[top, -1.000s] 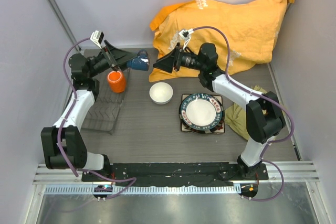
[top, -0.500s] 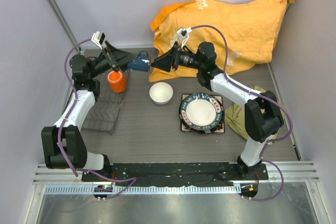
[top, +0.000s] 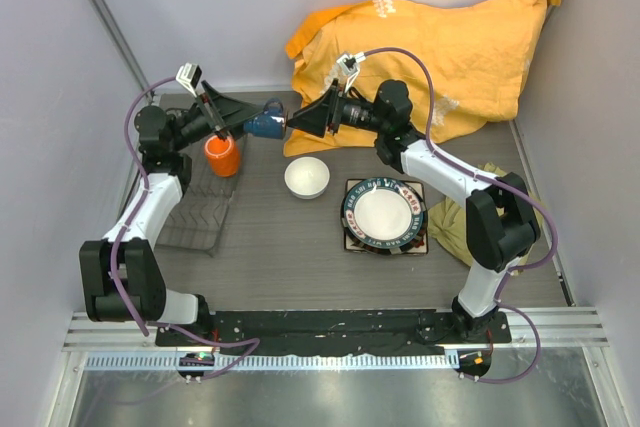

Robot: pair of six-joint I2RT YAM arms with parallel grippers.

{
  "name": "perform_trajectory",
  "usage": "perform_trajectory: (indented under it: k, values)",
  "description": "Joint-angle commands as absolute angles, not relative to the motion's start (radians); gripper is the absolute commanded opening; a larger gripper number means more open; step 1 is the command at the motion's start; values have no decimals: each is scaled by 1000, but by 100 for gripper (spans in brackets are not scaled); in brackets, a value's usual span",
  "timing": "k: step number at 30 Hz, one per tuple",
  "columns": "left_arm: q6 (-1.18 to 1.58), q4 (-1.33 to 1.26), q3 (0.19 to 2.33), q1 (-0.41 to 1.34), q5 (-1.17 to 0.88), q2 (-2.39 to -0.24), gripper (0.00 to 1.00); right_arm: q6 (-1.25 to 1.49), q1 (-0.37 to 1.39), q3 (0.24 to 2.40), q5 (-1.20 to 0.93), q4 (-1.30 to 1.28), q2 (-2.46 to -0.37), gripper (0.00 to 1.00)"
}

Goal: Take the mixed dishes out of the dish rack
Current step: Pick up the cup from the dish rack.

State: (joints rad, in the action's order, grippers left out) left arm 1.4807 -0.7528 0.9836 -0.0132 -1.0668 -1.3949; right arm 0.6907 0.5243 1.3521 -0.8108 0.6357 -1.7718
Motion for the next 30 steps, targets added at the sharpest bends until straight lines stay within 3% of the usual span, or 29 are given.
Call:
perform_trajectory:
  k: [1, 11, 17, 23, 28, 30]
  values:
    - [1471, -830, 983, 18, -1054, -1381, 0, 693, 535, 1388, -811, 693, -1747, 64]
    - [1428, -802, 968, 48, -1039, -1371, 0, 701, 551, 1413, -810, 692, -1767, 60]
    - [1393, -776, 966, 58, -1032, -1374, 0, 707, 554, 1417, -816, 692, -1773, 40]
    - [1376, -755, 969, 61, -1025, -1391, 0, 718, 569, 1407, -824, 703, -1773, 34]
    - [1370, -755, 973, 61, -1022, -1402, 6, 712, 577, 1397, -825, 701, -1763, 24]
    - [1365, -755, 973, 61, -1019, -1404, 12, 700, 577, 1394, -824, 692, -1758, 15]
